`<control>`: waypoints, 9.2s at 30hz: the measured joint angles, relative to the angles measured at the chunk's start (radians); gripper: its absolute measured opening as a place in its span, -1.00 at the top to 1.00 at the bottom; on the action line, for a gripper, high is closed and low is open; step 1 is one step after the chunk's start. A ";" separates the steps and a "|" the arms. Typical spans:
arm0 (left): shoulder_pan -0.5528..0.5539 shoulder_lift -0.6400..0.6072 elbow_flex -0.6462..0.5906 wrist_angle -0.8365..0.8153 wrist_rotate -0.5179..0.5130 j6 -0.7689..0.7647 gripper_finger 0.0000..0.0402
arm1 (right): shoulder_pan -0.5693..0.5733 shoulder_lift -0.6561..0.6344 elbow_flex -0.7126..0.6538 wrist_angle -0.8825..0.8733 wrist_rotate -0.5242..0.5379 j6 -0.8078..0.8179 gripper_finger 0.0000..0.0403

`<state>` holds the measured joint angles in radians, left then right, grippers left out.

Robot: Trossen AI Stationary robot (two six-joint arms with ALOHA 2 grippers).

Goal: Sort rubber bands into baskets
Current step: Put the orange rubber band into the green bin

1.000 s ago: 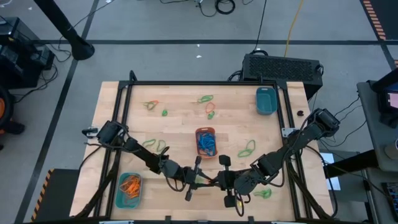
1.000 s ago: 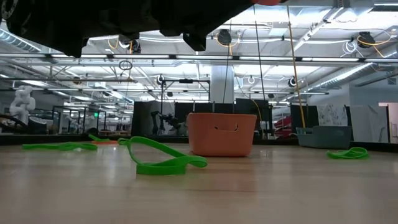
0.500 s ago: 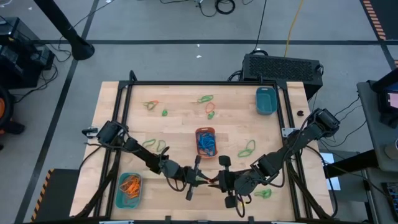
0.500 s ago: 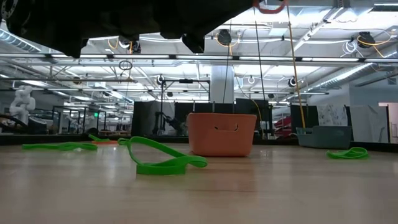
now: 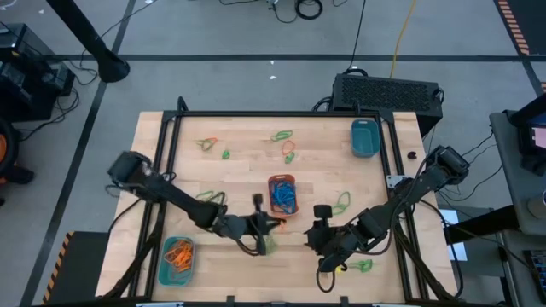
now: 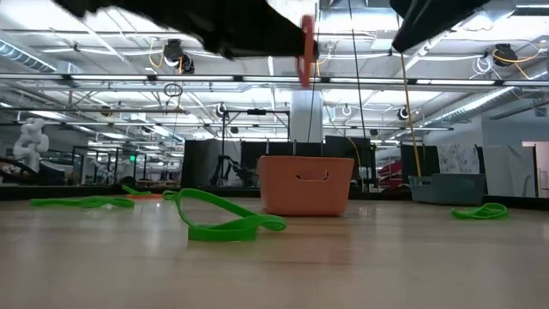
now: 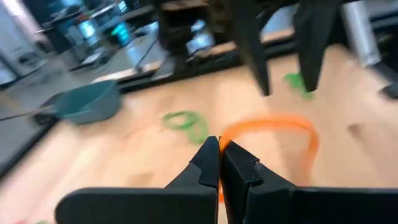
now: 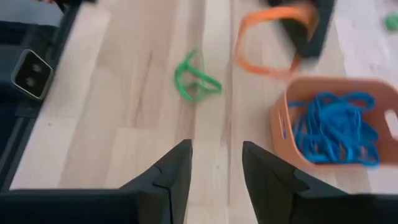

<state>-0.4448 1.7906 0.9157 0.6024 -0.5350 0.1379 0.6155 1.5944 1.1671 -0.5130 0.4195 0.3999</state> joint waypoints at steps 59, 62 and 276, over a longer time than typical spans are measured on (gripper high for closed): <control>-0.443 -0.481 0.000 -1.639 0.854 -1.478 0.54 | 0.035 0.009 0.000 0.054 0.002 0.030 0.33; -0.424 -0.483 0.000 -1.637 0.840 -1.407 0.54 | 0.035 0.009 0.000 0.053 0.002 0.030 0.33; 0.828 0.423 0.711 -0.954 0.632 -0.121 0.55 | -0.291 0.009 -0.290 -0.368 0.052 0.090 0.33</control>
<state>0.3837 2.2131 1.6268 -0.3521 0.0974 0.0173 0.3244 1.6032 0.8766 -0.8812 0.4717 0.4897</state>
